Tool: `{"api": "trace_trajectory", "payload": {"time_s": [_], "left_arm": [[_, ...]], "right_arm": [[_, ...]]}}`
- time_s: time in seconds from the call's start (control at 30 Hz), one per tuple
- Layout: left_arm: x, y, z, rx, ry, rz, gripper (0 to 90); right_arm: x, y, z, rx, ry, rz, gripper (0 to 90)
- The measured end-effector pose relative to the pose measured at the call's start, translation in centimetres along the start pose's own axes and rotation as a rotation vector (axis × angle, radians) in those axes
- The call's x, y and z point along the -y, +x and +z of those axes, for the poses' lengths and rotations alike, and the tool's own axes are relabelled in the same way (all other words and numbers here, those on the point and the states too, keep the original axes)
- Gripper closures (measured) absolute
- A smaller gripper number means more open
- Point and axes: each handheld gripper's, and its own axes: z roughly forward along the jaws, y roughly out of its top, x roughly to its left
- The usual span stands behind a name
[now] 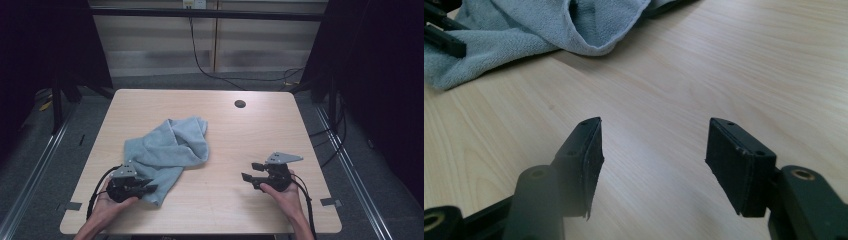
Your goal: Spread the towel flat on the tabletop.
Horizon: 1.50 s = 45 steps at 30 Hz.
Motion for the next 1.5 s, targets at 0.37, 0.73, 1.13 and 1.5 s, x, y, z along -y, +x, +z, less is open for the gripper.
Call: {"api": "trace_trajectory", "payload": {"time_s": [0.37, 0.73, 1.13, 1.5], "left_arm": [[0.5, 2.5, -0.7, -0.08, -0.055, -0.125, 54.0], [0.7, 1.9, -0.4, -0.072, -0.02, -0.075, 40.2], [0.7, 1.6, -0.4, -0.148, 0.007, -0.011, 61.6], [-0.1, 2.3, -3.2, -0.086, -0.175, -0.097, 83.9]], "right_arm": [[-3.5, 2.8, 7.1, -0.151, 0.017, -0.081, 51.2], [-6.1, 4.8, 13.5, -0.226, 0.066, -0.108, 49.7], [-6.7, 5.9, 17.0, -0.248, 0.098, -0.06, 79.6], [-8.7, 4.8, 11.5, -0.31, -0.068, -0.028, 87.9]]}}
